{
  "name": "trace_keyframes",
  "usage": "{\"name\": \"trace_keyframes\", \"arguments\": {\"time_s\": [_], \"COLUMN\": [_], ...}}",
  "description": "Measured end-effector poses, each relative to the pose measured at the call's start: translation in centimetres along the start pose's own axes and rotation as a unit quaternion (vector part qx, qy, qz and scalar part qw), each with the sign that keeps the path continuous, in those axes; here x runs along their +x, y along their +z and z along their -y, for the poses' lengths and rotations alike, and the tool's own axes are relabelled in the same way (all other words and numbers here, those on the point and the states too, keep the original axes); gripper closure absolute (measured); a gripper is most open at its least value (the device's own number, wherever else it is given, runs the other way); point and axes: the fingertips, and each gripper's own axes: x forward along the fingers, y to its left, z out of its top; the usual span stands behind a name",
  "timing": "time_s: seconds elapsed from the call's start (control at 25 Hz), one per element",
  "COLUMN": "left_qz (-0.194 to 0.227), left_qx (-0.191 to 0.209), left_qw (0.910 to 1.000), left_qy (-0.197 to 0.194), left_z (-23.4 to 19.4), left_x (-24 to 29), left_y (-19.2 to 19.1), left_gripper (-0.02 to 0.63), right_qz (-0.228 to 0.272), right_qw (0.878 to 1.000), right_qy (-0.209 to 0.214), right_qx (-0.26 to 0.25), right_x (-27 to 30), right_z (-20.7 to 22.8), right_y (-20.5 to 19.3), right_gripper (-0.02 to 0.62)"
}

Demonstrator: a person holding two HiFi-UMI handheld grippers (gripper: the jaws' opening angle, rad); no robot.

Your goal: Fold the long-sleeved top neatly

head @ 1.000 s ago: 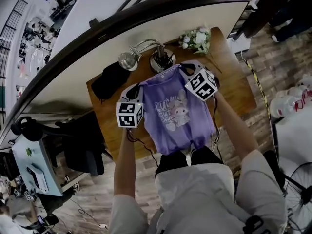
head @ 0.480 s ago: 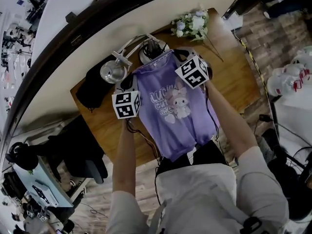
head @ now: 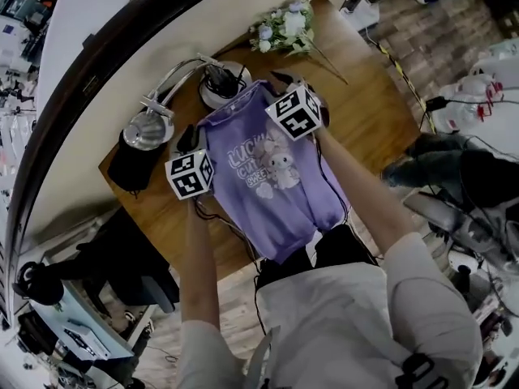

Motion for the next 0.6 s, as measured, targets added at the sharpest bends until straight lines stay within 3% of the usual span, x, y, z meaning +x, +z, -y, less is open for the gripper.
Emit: {"name": "trace_keyframes", "arguments": {"time_s": [0.16, 0.48, 0.6], "left_qz": [0.005, 0.059, 0.057], "left_qx": [-0.020, -0.083, -0.103], "left_qw": [0.9995, 0.9924, 0.9917], "left_qy": [0.025, 0.069, 0.052], "left_z": [-0.7, -1.2, -0.5], "left_x": [-1.2, -5.2, -6.3], "left_y": [-0.3, -0.1, -0.8], "left_gripper": [0.473, 0.447, 0.445], "right_qz": [0.016, 0.033, 0.026], "right_qw": [0.999, 0.999, 0.999], "right_qy": [-0.026, -0.007, 0.011], "right_qx": [-0.012, 0.017, 0.028], "right_x": [-2.5, -8.1, -10.2], "right_z": [1.6, 2.8, 2.1], "right_y": [-0.2, -3.1, -5.7], "right_gripper": [0.482, 0.486, 0.486]}}
